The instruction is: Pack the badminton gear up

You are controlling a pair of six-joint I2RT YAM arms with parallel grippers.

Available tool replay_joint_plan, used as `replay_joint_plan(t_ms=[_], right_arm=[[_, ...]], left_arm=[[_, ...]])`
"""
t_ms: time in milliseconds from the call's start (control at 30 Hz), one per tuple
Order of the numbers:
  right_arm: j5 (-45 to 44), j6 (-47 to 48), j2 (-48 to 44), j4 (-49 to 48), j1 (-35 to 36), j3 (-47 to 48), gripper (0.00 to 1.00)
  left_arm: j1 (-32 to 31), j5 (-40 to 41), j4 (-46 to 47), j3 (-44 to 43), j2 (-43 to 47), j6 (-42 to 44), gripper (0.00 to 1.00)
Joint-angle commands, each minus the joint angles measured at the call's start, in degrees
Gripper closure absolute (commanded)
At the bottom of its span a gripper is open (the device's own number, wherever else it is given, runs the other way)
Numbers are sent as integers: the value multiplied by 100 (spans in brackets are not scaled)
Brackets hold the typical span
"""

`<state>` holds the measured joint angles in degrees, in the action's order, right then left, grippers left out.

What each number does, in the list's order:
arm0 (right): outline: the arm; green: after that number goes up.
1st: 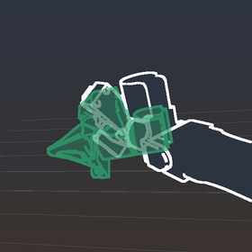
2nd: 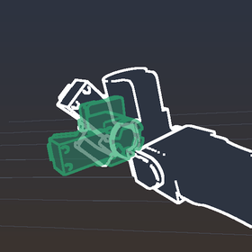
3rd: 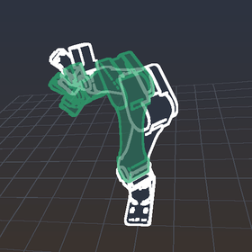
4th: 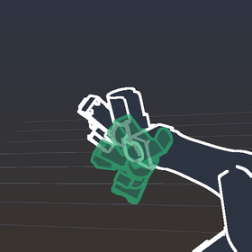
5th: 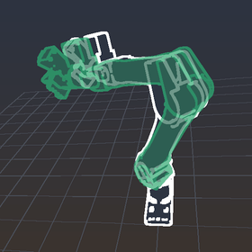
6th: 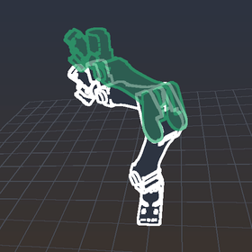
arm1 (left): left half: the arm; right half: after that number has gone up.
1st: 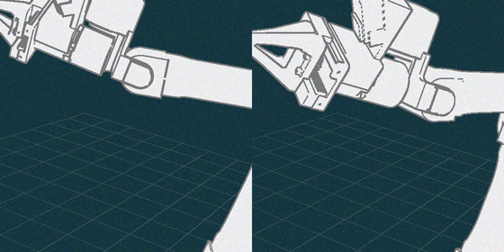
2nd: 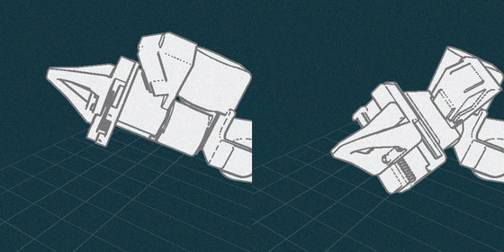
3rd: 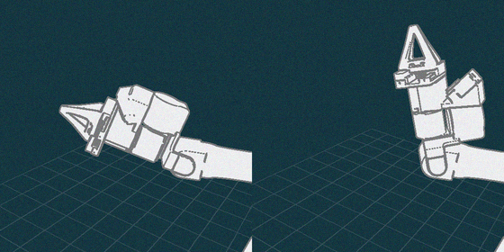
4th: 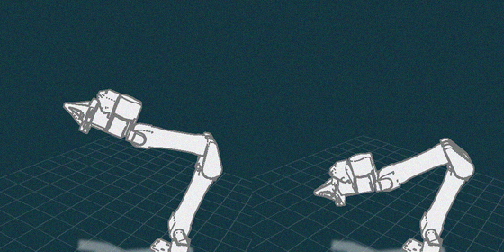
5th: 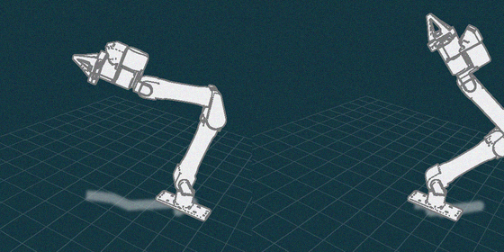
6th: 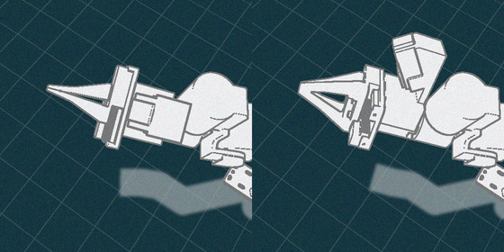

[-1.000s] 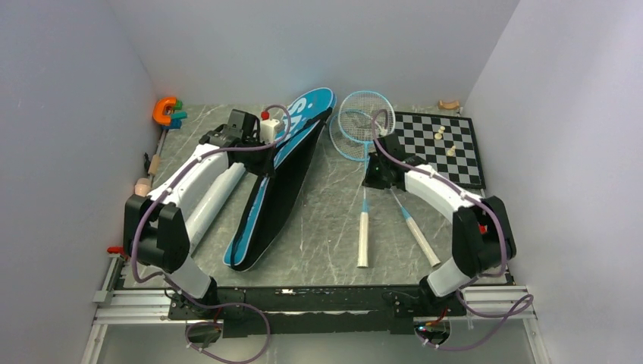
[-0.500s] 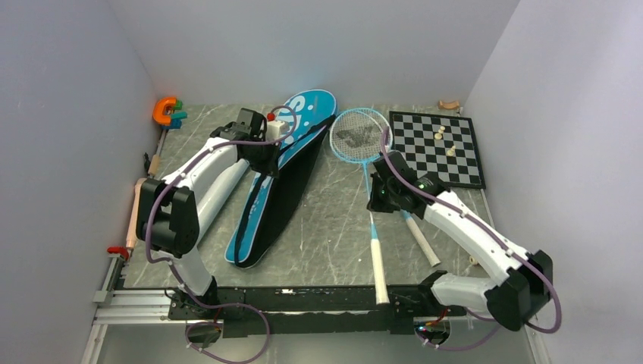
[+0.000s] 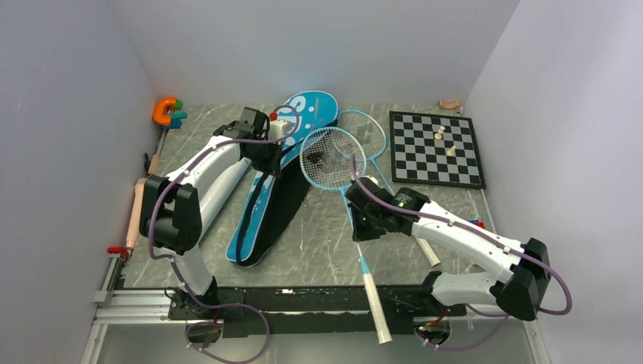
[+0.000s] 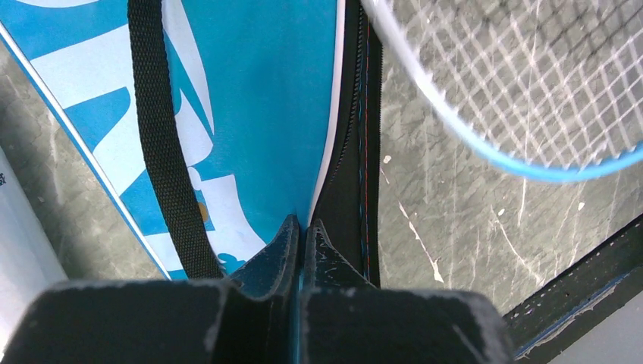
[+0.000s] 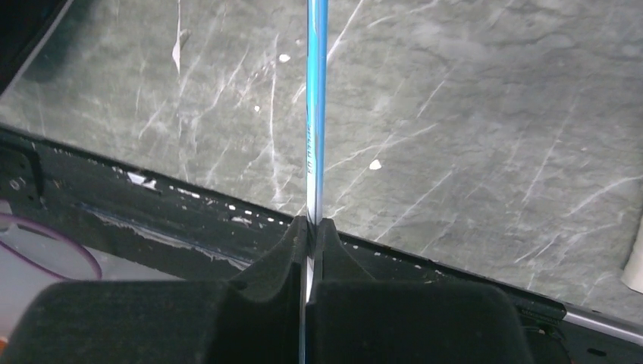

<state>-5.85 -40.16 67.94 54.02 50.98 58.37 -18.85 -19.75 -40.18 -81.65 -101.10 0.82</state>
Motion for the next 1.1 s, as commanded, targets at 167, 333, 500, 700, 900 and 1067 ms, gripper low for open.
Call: replay_joint_plan(t_ms=[167,333,500,700,900,1067], right_arm=[[253,-219,362,212,673,-26,100],[352,-225,227,353,727,-276,100],[458,-223,94,398,753,-611,100],[479,-115,128,352,760,-747,100],[515,78,618,75,815,-450,100],[528,339,1219,-179,826,-2,100]], left_arm=[[-4,-3,423,-261,134,-40,100],[-4,22,450,-194,169,-39,100],[-4,100,441,-203,223,-14,100],[-12,141,483,-137,345,-34,100],[-149,-167,406,-155,332,20,100],[-370,-558,335,-80,307,180,100]])
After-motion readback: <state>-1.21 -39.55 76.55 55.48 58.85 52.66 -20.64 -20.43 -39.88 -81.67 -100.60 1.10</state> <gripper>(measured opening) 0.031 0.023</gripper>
